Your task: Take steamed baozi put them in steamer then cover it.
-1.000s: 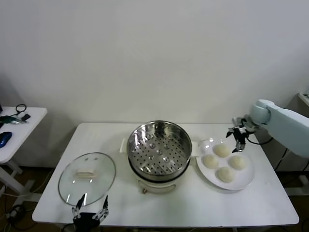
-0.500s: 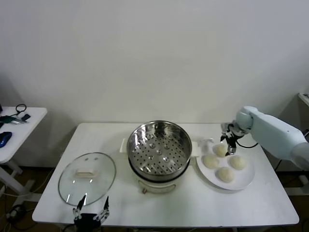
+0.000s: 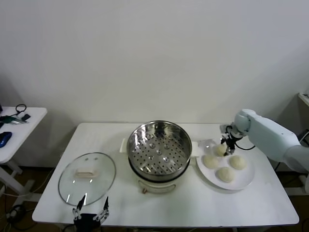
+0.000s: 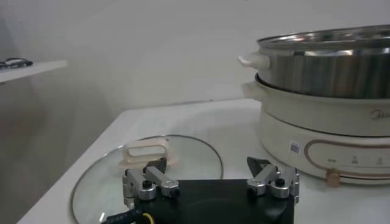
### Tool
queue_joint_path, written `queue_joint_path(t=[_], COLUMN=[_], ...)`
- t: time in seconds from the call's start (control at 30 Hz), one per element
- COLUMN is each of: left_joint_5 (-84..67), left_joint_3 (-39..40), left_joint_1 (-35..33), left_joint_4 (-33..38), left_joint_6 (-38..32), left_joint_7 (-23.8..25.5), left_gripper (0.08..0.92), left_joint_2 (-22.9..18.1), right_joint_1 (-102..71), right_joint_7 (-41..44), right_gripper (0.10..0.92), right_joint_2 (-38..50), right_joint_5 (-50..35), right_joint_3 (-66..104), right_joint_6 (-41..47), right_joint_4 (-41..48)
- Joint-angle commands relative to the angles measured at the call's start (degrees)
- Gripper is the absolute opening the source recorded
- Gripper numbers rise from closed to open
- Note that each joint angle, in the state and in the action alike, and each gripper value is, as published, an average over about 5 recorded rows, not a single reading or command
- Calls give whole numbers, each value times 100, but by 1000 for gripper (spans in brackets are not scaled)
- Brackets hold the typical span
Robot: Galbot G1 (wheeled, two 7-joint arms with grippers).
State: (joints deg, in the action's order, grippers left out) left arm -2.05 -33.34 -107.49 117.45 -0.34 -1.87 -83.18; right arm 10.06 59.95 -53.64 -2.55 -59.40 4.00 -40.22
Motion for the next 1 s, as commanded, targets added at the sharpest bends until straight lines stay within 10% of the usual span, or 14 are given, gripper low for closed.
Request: queue_joint_path(t=[0.03, 0.6, 1.0], left_joint_5=[17, 147, 125], left_joint_3=[2, 71, 20], left_joint_1=[-6, -60, -172], left_joint_4=[15, 95, 342], left_joint_6=[9, 50, -2], left_joint_7=[-3, 18, -22], left_gripper=[823, 823, 823], left_joint_2=[-10, 57, 86], right_joint_1=[1290, 5181, 3360], right_joint_7=[118, -176, -740], right_gripper=[664, 662, 663], right_joint_2=[77, -1150, -1700], right_joint_5=[-689, -1481, 713], right_joint_3=[-730, -3080, -2750], right_joint_6=[-260, -2557, -3434], right_joint_4=[-497, -4833, -3652])
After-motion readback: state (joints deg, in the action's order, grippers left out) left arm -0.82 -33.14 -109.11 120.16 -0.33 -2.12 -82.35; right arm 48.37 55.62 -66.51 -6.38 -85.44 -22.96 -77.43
